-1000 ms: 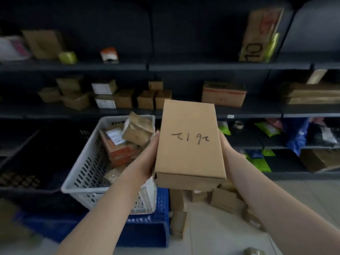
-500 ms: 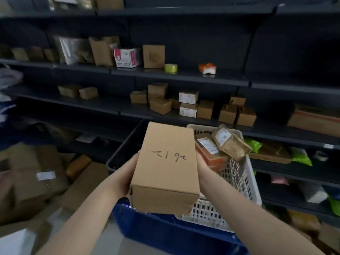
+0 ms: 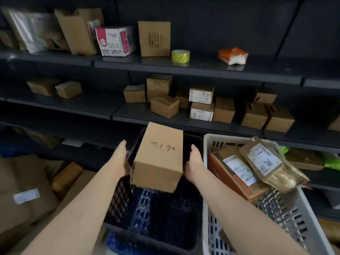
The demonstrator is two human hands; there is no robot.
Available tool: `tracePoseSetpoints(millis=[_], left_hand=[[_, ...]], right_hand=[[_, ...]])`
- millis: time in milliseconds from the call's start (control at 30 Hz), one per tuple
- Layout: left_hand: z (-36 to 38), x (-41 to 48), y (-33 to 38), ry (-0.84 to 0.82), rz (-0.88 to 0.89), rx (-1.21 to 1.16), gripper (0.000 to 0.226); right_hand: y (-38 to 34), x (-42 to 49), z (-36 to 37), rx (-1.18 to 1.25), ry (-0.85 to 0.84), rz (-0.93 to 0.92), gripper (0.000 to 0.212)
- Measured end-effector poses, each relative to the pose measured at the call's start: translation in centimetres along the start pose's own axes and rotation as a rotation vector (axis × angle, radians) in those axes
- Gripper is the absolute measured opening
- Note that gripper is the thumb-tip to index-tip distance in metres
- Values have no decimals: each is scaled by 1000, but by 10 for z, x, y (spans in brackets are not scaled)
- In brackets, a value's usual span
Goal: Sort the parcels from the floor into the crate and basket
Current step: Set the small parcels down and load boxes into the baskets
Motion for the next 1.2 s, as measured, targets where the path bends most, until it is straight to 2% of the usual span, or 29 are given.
tracePoseSetpoints(millis=[67, 100, 200, 300, 367, 467, 633, 767, 933, 1067, 1200], left_hand=[[-20, 24, 1, 138, -2, 126, 60], [-24, 36, -2, 152, -7, 177, 56], [-6, 52, -17, 30, -2, 279, 39], [23, 57, -3, -8, 109, 450, 33], [59, 50, 10, -106, 195, 572, 30], [126, 24, 19, -317, 354, 828, 23], [224, -50, 3, -580, 612, 1123, 17], [307, -125, -20, -778, 801, 1255, 21], [401, -215, -60, -936, 956, 1265, 19], [480, -281, -110, -1036, 992, 1351, 25], [570, -334, -152, -1041, 1057, 1370, 26]], right_hand=[[-10, 27, -16, -99, 64, -46, 60], [-10, 39, -26, -164, 68, -38, 58], [-6, 43, -59, -385, 95, 2, 44], [-28, 28, -99, -578, 217, -123, 26], [-41, 8, -123, -661, 290, -200, 22], [-54, -40, -149, -985, 387, -298, 28], [-46, -131, -192, -1283, 501, -185, 34], [-32, -194, -270, -1184, 659, -97, 39], [-22, -271, -376, -1036, 841, -76, 38], [-17, -311, -463, -1016, 875, -47, 32], [-33, -338, -567, -982, 898, -31, 36]])
Point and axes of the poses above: each hand's wrist, its own x-axis towards the middle knuckle, its own z-axis out of the palm, y = z × x, the point moved 9 cm from there along x, towards the middle knuckle, and after that the axes turned 12 degrees about x, right-handed, at the moved point
